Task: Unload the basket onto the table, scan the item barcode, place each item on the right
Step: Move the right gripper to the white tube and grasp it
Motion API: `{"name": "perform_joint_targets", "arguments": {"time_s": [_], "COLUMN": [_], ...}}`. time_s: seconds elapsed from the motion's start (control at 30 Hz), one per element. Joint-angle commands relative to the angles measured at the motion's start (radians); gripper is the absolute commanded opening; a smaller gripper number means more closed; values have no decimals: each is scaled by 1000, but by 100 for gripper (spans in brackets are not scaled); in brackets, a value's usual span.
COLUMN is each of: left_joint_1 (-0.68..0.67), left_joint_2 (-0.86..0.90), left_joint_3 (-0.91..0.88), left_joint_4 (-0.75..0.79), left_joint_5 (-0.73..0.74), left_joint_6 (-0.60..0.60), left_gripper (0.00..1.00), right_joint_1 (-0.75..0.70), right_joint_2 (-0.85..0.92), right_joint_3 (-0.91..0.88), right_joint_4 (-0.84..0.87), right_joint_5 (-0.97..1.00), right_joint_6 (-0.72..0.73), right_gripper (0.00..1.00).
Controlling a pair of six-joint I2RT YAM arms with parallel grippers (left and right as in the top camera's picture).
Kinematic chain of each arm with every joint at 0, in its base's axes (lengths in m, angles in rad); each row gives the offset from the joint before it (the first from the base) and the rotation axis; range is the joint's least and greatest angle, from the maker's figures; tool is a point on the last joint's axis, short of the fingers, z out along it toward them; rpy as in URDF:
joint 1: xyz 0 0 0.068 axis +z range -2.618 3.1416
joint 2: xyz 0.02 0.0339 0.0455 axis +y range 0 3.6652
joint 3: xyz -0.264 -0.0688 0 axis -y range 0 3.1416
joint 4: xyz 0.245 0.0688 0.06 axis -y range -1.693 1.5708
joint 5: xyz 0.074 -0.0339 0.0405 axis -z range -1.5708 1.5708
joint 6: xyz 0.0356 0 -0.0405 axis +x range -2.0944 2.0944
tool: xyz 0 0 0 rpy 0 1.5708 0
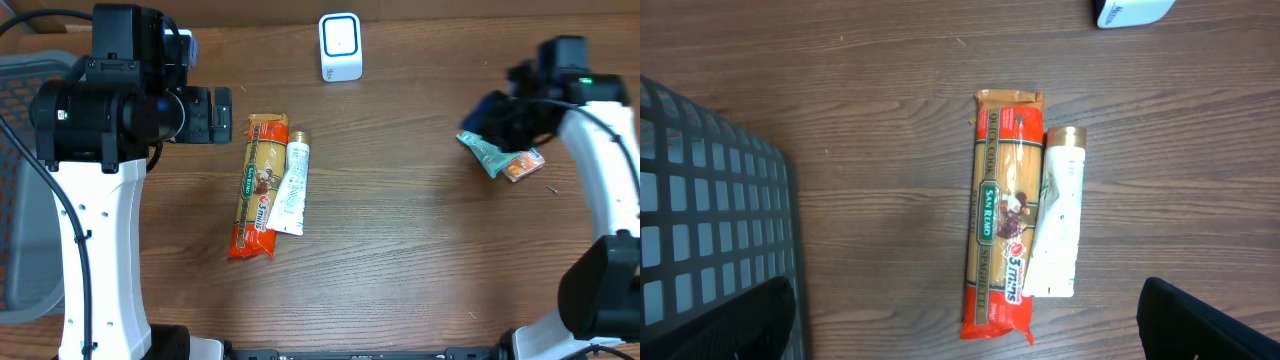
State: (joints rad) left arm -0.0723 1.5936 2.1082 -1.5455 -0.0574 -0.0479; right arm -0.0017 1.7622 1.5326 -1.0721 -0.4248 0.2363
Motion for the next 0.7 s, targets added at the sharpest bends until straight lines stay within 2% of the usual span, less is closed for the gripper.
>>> {"name": "perform_joint_targets", "arguments": {"time_s": [0.0,0.1,0.4,0.57,0.67], "left_joint_1": [-6,-6,-6,-6,-6], "left_joint_2": [3,3,3,3,3], "left_joint_3": [8,8,8,8,8], "left_joint_4": [2,2,2,2,2], "left_joint_5": [-2,-2,-2,-2,-2], "left_joint_6": [19,19,19,19,19], "left_gripper": [100,100,100,100,100], "right_joint_1": [126,227,497,589,625], "right_joint_2": [-11,19,188,260,293], "right_joint_3": [18,18,16,16,16], "right_joint_4": [44,106,310,451,493], "right_joint_5": [-69,-66,-70,-50,30], "right_joint_6": [-28,-5,87,87,115], "right_gripper": [59,62,61,60,60]}}
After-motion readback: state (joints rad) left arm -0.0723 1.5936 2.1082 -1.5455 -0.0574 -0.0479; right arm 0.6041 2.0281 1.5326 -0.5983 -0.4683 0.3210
